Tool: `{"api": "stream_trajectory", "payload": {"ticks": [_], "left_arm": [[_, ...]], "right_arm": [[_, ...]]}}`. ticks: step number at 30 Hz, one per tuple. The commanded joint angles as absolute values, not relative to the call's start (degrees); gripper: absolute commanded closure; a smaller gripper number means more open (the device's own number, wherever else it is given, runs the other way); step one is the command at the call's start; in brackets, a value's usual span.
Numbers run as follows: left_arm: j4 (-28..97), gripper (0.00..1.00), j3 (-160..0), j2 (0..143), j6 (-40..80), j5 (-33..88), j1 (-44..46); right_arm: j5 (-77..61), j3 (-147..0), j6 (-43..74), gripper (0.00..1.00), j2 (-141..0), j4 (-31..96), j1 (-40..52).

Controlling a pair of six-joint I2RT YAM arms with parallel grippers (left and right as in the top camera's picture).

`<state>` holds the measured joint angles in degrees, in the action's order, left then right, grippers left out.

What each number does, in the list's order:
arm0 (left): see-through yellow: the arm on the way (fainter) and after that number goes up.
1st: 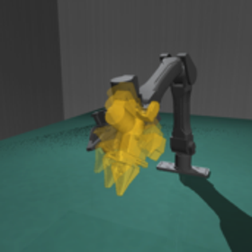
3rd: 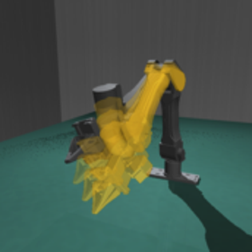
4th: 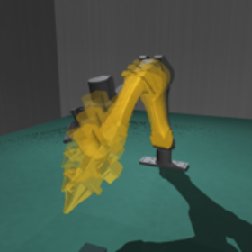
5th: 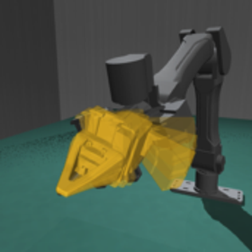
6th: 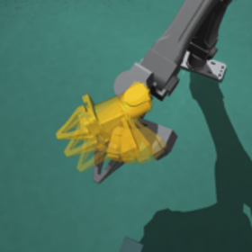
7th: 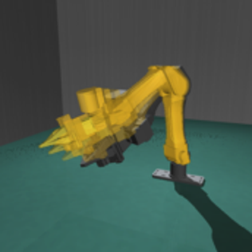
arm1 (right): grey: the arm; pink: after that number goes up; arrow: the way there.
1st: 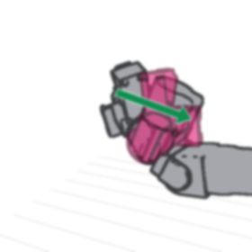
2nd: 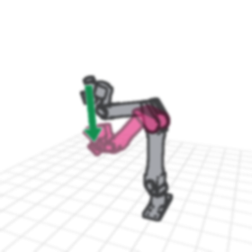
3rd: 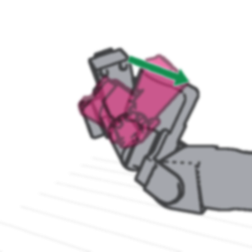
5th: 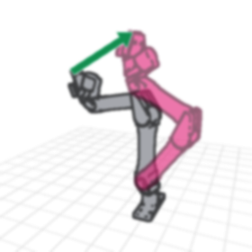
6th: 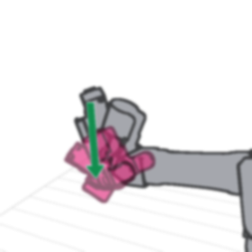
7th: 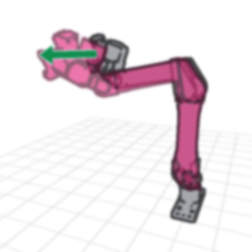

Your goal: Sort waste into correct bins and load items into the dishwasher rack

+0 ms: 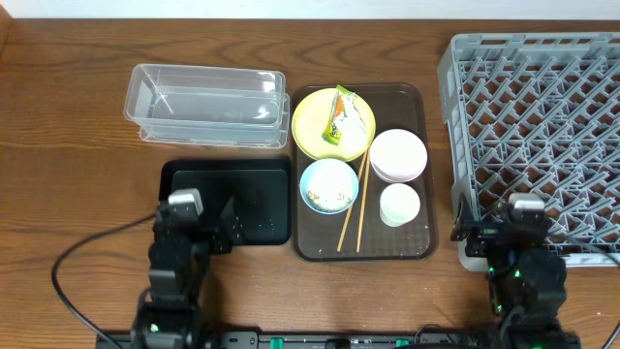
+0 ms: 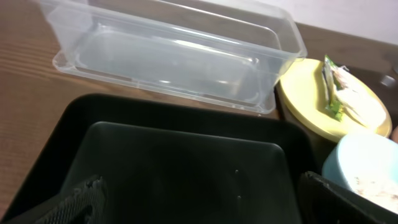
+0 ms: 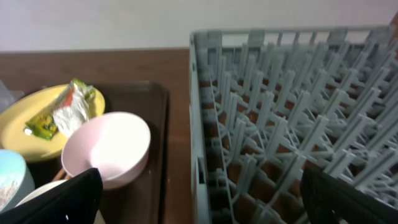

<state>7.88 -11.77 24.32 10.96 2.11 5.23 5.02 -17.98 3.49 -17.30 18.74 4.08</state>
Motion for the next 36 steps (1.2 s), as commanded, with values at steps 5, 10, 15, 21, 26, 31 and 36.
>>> {"api": "stream_trajectory", "payload": {"ticks": [5, 10, 15, 21, 26, 31, 36], "left_arm": [[24.2, 0.01, -32.0, 41.7, 11.7, 5.6, 4.9], [40.9, 0.01, -46.7, 53.7, 11.7, 11.0, 4.9], [51.6, 0.01, -54.2, 61.0, 11.7, 10.9, 4.9], [51.6, 0.01, -54.1, 65.0, 11.7, 11.0, 4.9], [48.8, 0.01, -54.1, 66.2, 11.7, 13.2, 4.9], [44.9, 0.0, -55.8, 67.2, 10.6, 16.4, 5.0], [44.8, 0.01, -64.4, 73.3, 9.0, 15.8, 6.8]], "right_arm": [[5.7, -32.1, 4.2, 0.01, -31.2, 30.8, 4.4], [5.0, -41.1, 4.2, 0.01, -40.7, 40.6, 4.4], [4.4, -47.0, 4.2, 0.01, -47.3, 45.1, 4.4], [2.1, -47.9, 4.3, 0.01, -49.0, 44.8, 4.4], [1.0, -47.9, 4.2, 0.01, -48.8, 44.4, 4.4], [1.0, -47.9, 4.2, 0.01, -48.8, 44.4, 4.4], [1.0, -47.9, 4.2, 0.01, -48.8, 44.4, 4.4]]}}
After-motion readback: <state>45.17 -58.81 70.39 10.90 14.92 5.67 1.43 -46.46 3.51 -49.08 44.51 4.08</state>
